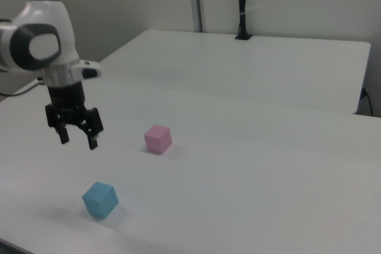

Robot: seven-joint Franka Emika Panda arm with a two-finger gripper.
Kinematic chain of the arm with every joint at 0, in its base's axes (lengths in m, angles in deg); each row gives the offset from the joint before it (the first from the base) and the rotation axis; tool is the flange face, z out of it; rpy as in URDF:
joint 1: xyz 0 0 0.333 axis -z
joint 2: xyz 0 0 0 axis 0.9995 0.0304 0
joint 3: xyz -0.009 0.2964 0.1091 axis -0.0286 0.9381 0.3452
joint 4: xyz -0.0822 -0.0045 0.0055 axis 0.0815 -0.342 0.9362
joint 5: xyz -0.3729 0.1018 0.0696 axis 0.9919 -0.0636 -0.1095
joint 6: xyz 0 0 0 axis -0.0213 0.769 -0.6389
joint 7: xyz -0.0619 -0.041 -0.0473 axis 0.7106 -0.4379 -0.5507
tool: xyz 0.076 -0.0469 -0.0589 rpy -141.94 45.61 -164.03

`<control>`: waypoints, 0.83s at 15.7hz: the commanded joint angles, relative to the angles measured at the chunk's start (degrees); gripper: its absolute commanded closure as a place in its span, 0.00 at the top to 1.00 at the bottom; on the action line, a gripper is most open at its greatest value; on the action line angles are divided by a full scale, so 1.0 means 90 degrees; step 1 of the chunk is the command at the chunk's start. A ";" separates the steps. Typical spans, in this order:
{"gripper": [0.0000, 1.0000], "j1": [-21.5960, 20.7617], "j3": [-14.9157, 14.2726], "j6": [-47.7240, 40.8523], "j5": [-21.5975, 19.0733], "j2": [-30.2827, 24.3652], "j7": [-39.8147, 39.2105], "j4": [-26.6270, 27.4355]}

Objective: Put blue cube on pink cube
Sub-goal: 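Lower the open gripper over the light-blue cube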

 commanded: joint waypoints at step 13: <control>1.00 0.0371 -0.0057 0.2052 0.0205 0.0670 -0.0103 0.1650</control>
